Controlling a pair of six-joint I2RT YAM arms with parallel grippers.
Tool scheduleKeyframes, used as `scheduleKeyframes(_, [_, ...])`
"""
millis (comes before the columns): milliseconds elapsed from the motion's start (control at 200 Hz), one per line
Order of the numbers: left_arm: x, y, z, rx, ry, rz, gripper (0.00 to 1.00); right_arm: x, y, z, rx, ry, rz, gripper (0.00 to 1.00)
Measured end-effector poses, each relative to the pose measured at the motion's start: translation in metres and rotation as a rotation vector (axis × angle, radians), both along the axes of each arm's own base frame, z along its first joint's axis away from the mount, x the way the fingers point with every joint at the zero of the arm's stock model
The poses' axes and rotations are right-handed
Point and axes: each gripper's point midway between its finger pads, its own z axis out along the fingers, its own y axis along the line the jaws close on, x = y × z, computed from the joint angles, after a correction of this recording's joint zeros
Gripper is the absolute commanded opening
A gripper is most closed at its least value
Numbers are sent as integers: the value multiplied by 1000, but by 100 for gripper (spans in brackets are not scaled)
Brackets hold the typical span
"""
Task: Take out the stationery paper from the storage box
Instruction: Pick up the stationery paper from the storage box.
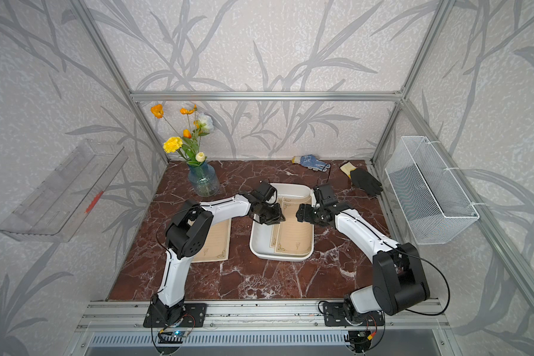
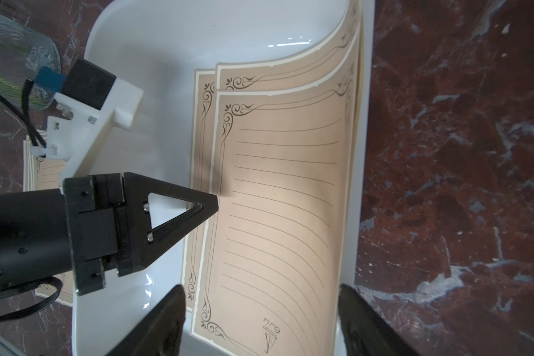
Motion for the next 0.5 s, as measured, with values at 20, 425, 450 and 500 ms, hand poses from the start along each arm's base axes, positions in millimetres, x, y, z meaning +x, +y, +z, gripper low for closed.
scheduleKeyframes(20, [0,0,0,0,0,0,30,0,1,0,0,0,2,77])
scheduleKeyframes(425, [0,0,0,-1,0,0,30,-3,6,0,-10,1,16,84])
scheduleKeyframes(450, [0,0,0,-1,0,0,30,-4,5,0,-12,3,15,84])
scheduleKeyframes(500, [0,0,0,-1,0,0,30,-4,5,1,-15,3,16,85])
